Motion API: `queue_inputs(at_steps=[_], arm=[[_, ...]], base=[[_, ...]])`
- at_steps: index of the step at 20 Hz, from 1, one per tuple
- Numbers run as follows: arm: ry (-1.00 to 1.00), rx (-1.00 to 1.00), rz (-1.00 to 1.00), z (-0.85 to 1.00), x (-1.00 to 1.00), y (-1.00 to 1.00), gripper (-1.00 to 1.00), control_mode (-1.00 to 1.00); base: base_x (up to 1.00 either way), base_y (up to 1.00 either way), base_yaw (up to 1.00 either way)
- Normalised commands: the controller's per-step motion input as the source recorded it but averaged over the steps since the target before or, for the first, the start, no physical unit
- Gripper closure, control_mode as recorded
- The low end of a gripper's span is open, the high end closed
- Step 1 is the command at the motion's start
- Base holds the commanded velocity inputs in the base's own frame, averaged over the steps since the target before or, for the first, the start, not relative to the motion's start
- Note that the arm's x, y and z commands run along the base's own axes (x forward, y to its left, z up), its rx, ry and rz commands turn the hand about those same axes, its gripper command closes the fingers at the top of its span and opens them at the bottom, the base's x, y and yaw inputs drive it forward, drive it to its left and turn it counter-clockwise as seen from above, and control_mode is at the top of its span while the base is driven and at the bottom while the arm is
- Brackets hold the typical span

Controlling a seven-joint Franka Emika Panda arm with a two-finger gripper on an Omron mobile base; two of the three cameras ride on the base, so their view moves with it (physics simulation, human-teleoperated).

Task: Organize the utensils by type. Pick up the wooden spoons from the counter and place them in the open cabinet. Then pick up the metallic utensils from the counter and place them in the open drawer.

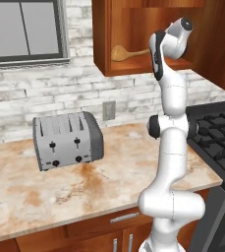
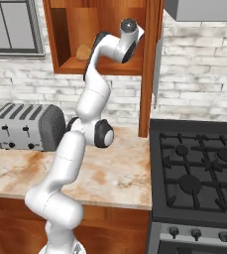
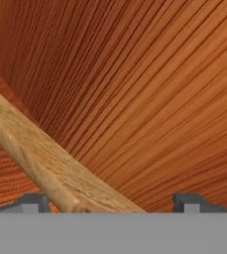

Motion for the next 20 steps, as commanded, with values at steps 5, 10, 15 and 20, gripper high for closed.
queue_inputs(at_steps=[5,10,15,20], arm=[[0.36,0.06,0.00,0.07,-0.04,0.01,-1.00,-1.00],[0.10,0.08,0.00,-0.01,-0.31,0.08,-1.00,-1.00],[0.00,0.09,-0.02,-0.01,-0.47,0.17,-1.00,-1.00],[0.00,0.07,-0.02,0.00,-0.58,0.21,-1.00,-1.00]], base=[[0.00,0.00,0.00],[0.00,0.00,0.00],[0.00,0.00,0.00],[0.00,0.00,0.00]])
